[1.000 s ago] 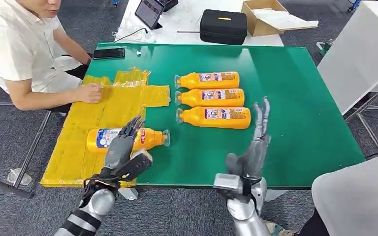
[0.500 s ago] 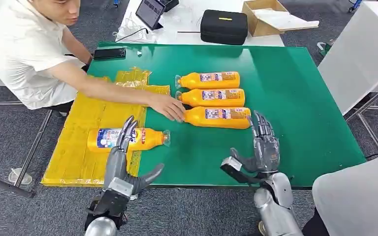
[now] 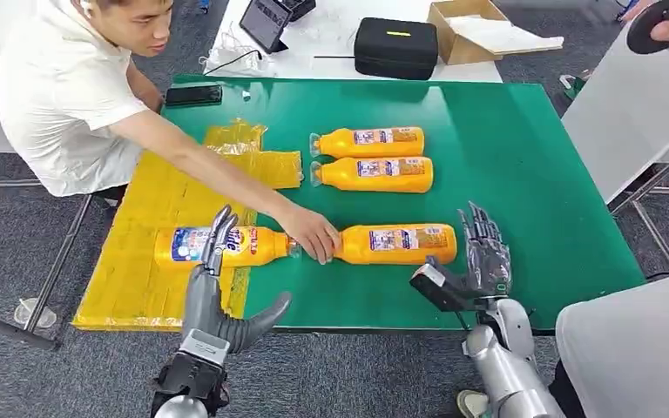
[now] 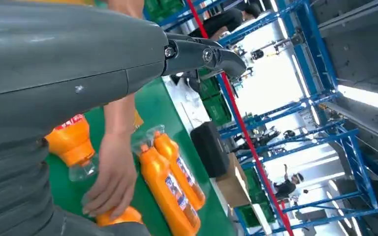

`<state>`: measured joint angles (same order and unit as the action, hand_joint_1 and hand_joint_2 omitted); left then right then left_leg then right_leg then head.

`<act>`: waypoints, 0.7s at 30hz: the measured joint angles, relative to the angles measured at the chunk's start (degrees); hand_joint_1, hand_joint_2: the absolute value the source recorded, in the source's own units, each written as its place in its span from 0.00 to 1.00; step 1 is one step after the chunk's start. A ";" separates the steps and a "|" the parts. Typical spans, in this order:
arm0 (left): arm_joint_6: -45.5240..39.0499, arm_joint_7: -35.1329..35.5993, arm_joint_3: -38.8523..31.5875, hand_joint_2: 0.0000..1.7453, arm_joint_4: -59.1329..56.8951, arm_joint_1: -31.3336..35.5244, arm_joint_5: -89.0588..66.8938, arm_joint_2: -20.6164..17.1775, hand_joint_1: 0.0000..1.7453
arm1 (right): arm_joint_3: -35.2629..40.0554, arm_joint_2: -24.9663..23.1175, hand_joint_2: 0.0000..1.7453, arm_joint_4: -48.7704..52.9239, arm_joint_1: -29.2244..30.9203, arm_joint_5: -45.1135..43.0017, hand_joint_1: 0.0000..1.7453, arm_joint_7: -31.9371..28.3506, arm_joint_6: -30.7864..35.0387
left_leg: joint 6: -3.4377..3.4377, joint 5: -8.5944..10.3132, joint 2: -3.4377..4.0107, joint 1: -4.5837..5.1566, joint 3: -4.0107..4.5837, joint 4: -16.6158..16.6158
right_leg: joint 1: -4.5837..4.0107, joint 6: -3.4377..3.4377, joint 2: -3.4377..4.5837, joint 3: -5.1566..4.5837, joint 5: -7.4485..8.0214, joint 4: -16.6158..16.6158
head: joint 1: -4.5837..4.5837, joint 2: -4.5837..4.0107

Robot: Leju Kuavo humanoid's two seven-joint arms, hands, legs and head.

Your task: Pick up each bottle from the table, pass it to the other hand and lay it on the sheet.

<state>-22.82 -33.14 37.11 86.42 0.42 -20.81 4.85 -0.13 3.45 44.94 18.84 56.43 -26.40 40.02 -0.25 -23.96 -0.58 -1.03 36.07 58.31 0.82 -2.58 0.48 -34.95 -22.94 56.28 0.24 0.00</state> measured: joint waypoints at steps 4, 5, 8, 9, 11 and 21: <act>-0.11 -0.07 0.70 1.00 0.00 0.43 0.37 0.00 0.00 | 0.24 -0.07 0.00 -2.89 2.28 -1.29 0.00 -0.39 -1.40 | 0.00 0.00 -0.03 0.00 0.01 0.00 | 0.00 0.00 -0.01 0.01 0.00 0.00 | 0.00 0.00; -0.20 -0.13 0.85 1.00 -0.04 0.67 0.46 0.02 0.00 | 0.41 -0.15 0.00 -3.84 3.01 -1.51 0.00 -0.52 -1.90 | 0.00 0.00 -0.02 0.00 0.02 0.00 | 0.00 -0.01 -0.01 0.01 0.00 0.01 | 0.00 0.00; -0.37 -0.15 1.27 1.00 -0.24 1.39 1.05 0.37 0.00 | 1.68 -0.76 0.00 -6.44 5.29 -1.00 0.00 -0.39 -2.47 | 0.00 0.01 0.00 0.00 0.01 0.00 | 0.00 -0.01 0.00 0.00 0.01 0.01 | 0.00 0.02; -0.37 -0.17 1.35 1.00 -0.33 1.62 1.09 0.42 0.00 | 2.10 -0.96 0.00 -7.21 5.99 -0.79 0.00 -0.17 -2.78 | 0.01 0.02 -0.01 0.00 0.00 0.00 | 0.00 -0.01 0.00 0.00 0.01 0.01 | -0.02 0.00; -0.44 -0.17 1.77 1.00 -0.65 2.08 1.22 0.50 0.00 | 3.19 -1.44 0.00 -8.82 7.13 -0.09 0.00 0.52 -3.67 | 0.01 0.02 -0.02 0.00 0.00 0.00 | -0.01 -0.01 -0.01 0.00 0.01 0.01 | 0.00 0.00; -0.44 -0.15 2.86 1.00 -2.56 4.11 2.21 1.22 0.00 | 8.96 -2.36 0.00 -16.48 12.08 3.61 0.00 5.81 -13.22 | 0.01 0.02 -0.01 0.00 -0.02 0.00 | 0.00 -0.01 0.00 0.01 0.01 0.00 | 0.00 0.00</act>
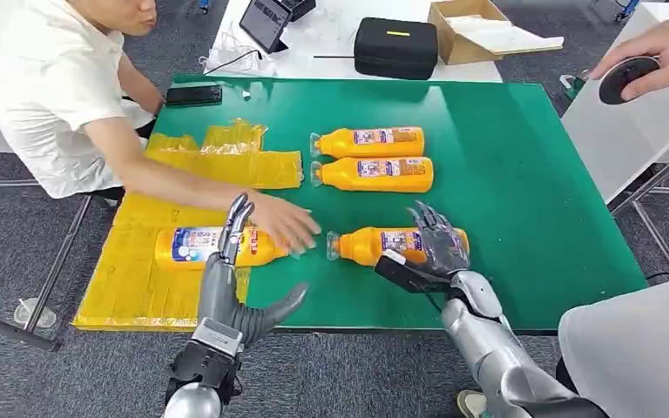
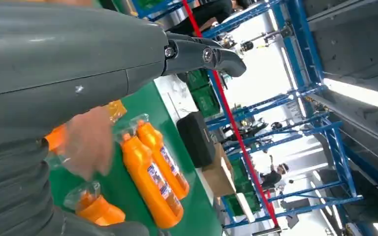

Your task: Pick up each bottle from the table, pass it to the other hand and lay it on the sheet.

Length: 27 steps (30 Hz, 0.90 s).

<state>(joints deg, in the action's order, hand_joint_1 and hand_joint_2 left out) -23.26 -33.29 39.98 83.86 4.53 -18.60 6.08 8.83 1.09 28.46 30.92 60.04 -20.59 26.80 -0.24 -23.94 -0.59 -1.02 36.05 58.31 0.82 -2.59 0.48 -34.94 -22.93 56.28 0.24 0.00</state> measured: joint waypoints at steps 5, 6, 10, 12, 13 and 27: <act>0.00 -0.02 0.20 1.00 -0.48 0.23 0.02 0.00 0.00 | 1.22 -0.07 0.00 -1.42 1.02 0.55 0.00 0.31 -0.57 | 0.00 0.00 0.00 0.00 -0.02 0.00 | 0.00 -0.03 0.00 0.01 0.03 0.00 | 0.02 0.00; 0.00 -0.09 0.24 1.00 -0.52 0.31 0.04 0.00 0.00 | 1.53 -0.07 0.00 -1.70 1.19 1.00 0.00 0.63 -1.15 | 0.00 0.01 0.00 0.00 -0.02 0.00 | -0.01 -0.03 0.00 0.01 0.03 0.00 | 0.00 0.00; 0.02 -0.24 0.50 1.00 -0.59 0.50 0.22 0.00 0.00 | 3.37 -0.02 0.00 -2.32 1.87 3.61 0.00 1.73 -2.49 | 0.00 0.01 0.01 -0.01 -0.05 0.00 | -0.01 -0.03 0.01 0.02 0.03 0.00 | 0.00 0.00; -0.02 -0.31 0.66 1.00 -0.59 0.50 0.33 0.00 0.00 | 4.88 0.26 0.00 -2.47 2.13 5.60 0.00 2.91 -2.53 | 0.00 0.01 0.01 -0.01 -0.05 0.00 | -0.01 -0.03 0.01 0.02 0.03 0.00 | 0.00 0.02; -0.07 -0.31 0.68 1.00 -0.59 0.49 0.44 0.00 0.00 | 5.70 0.48 0.00 -2.47 2.19 6.57 0.00 3.67 -2.53 | 0.00 0.01 0.01 -0.01 -0.05 0.00 | -0.01 -0.03 0.01 0.03 0.03 0.00 | 0.00 0.00; -0.24 -0.33 0.68 1.00 0.28 -0.29 0.57 -0.15 0.00 | 11.84 3.06 0.00 -2.42 2.81 8.79 0.00 5.44 -4.15 | -0.04 0.04 -0.01 0.00 -0.05 0.00 | 0.00 -0.04 -0.01 0.06 0.04 0.00 | 0.02 0.00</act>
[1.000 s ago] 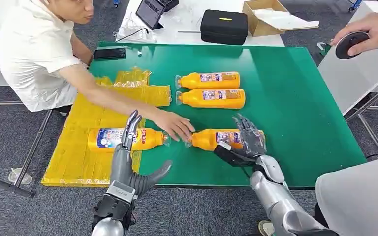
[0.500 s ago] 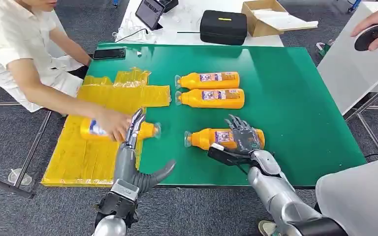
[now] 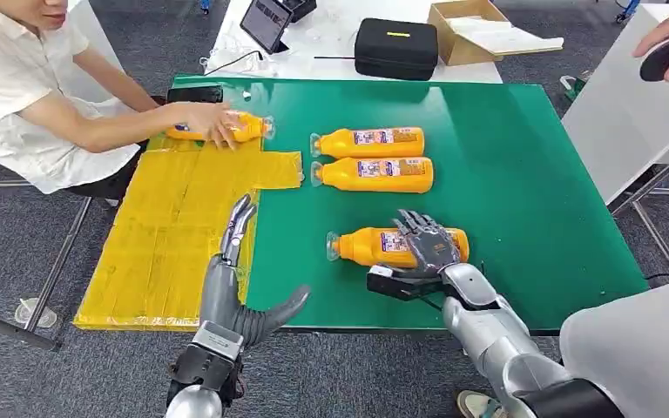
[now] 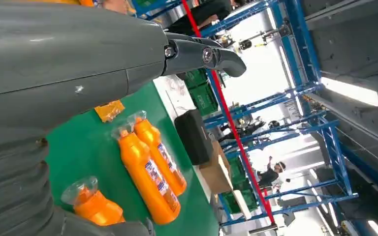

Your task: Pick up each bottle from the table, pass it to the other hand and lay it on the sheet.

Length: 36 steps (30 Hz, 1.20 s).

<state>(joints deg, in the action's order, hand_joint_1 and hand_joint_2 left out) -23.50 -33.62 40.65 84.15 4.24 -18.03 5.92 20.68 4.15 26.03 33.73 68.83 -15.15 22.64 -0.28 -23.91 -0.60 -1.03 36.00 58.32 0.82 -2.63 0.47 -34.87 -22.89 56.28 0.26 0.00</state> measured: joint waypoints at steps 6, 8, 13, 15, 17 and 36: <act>0.00 0.00 0.00 1.00 0.26 -0.06 -0.02 -0.02 0.00 | 0.59 0.24 0.00 0.00 0.02 0.00 0.00 0.02 0.00 | 0.00 0.00 0.00 0.00 0.00 0.00 | 0.00 0.00 0.00 0.00 0.00 0.00 | 0.00 0.00; 0.00 0.00 0.00 1.00 0.33 -0.06 -0.02 -0.02 0.00 | 0.70 0.30 0.00 0.00 0.03 0.00 0.00 0.02 0.00 | 0.00 0.00 0.00 0.00 0.00 0.00 | 0.00 0.00 0.00 0.00 0.00 0.00 | 0.00 0.02; 0.00 0.00 0.00 1.00 0.35 -0.07 0.00 -0.04 0.00 | 0.85 0.39 0.00 0.00 0.03 0.00 0.00 0.02 0.00 | 0.00 0.00 0.00 0.00 0.00 0.00 | 0.00 0.00 0.00 0.00 0.00 0.00 | 0.00 0.00; 0.00 0.00 0.00 1.00 0.35 -0.07 -0.02 -0.04 0.00 | 0.94 0.41 0.00 0.00 0.03 0.00 0.00 0.02 0.00 | 0.00 0.00 0.00 0.00 0.00 0.00 | 0.00 0.00 0.00 0.00 0.00 0.00 | 0.00 0.00; 0.00 0.00 0.00 1.00 0.35 -0.07 0.00 -0.04 0.00 | 0.96 0.41 0.00 0.00 0.04 0.00 0.00 0.02 0.00 | 0.00 0.00 0.00 0.00 0.00 0.00 | 0.00 0.00 0.00 0.00 0.00 0.00 | 0.00 0.00; 0.33 1.81 -0.66 1.00 1.79 -1.69 0.18 -0.50 0.00 | 3.04 5.98 1.00 1.88 -0.13 -0.85 0.97 4.52 -4.31 | -0.01 0.00 -0.14 0.02 -0.06 0.02 | 0.02 -0.01 -0.10 0.08 0.00 -0.02 | -0.02 0.00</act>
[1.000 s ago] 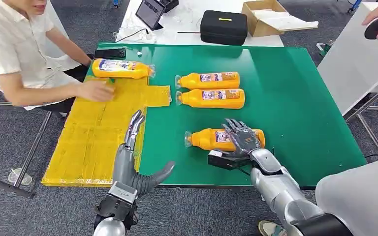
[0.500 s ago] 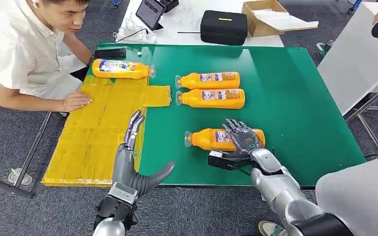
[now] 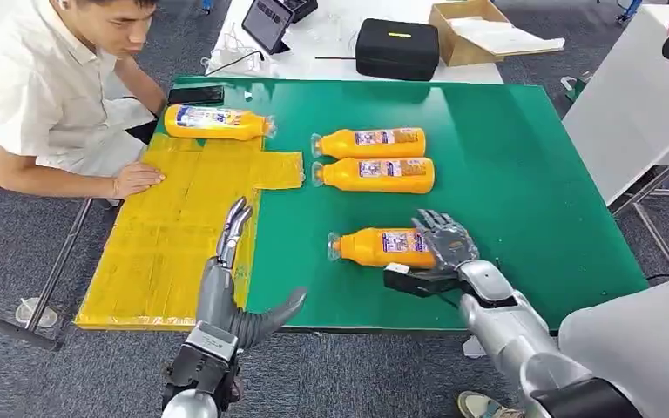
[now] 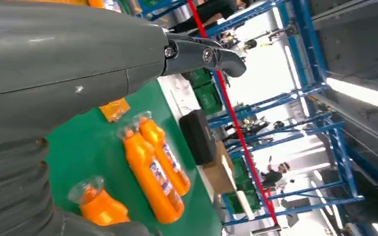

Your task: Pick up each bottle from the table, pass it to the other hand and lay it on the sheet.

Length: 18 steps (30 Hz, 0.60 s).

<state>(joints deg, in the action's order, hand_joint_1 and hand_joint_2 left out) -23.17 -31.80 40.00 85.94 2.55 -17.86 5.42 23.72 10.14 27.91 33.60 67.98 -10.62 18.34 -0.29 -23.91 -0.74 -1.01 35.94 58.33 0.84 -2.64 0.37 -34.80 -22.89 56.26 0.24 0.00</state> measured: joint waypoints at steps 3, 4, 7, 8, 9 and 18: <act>0.22 0.09 -0.44 1.00 0.00 -0.45 0.28 -0.02 0.00 | 0.07 1.47 1.00 0.11 -0.22 -0.29 0.87 -0.31 -0.24 | -0.02 -0.01 0.01 0.00 0.00 0.00 | 0.00 0.00 0.00 0.02 0.00 0.00 | 0.00 0.00; 0.43 0.09 -0.48 1.00 0.00 -0.50 0.41 -0.02 0.00 | 0.15 1.80 1.00 0.20 -0.24 -0.22 0.84 -0.31 -0.24 | -0.02 -0.01 0.03 0.00 -0.02 0.00 | 0.00 0.00 0.01 0.02 0.00 0.00 | 0.02 0.00; 1.36 0.22 -0.63 1.00 0.00 -0.74 1.12 -0.02 0.00 | 0.48 2.54 1.00 0.35 -0.23 0.63 1.00 0.72 -0.33 | -0.05 0.01 0.01 0.00 -0.05 0.00 | 0.00 0.00 -0.01 0.05 0.00 -0.01 | 0.02 0.00; 1.51 0.26 -0.70 1.00 0.00 -0.89 1.20 -0.02 0.00 | 0.59 2.83 1.00 0.39 -0.21 1.05 1.00 1.18 -0.44 | -0.06 0.03 -0.02 0.00 -0.05 0.00 | 0.00 0.00 -0.03 0.07 0.00 -0.01 | 0.02 0.00; 1.57 0.26 -0.79 1.00 0.00 -1.06 1.20 -0.02 0.00 | 0.72 3.22 1.00 0.39 -0.21 1.35 1.00 1.53 -0.52 | -0.08 0.04 -0.06 0.00 -0.05 0.00 | 0.00 0.00 -0.04 0.09 0.00 -0.01 | 0.00 0.00; 1.57 0.26 -0.90 1.00 0.00 -1.42 1.29 -0.02 0.00 | 0.85 5.82 1.00 0.42 0.07 -0.70 1.00 -0.50 -2.86 | -0.11 0.07 -0.08 0.00 -0.12 0.00 | 0.00 -0.02 -0.04 0.17 0.01 -0.01 | 0.02 0.00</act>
<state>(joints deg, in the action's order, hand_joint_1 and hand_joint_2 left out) -21.59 -31.54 39.10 85.94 1.13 -16.57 5.40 24.57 15.95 28.33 33.67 67.28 -11.13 15.47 -0.40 -23.84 -0.82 -1.00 35.82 58.33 0.84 -2.66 0.33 -34.62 -22.88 56.24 0.26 0.00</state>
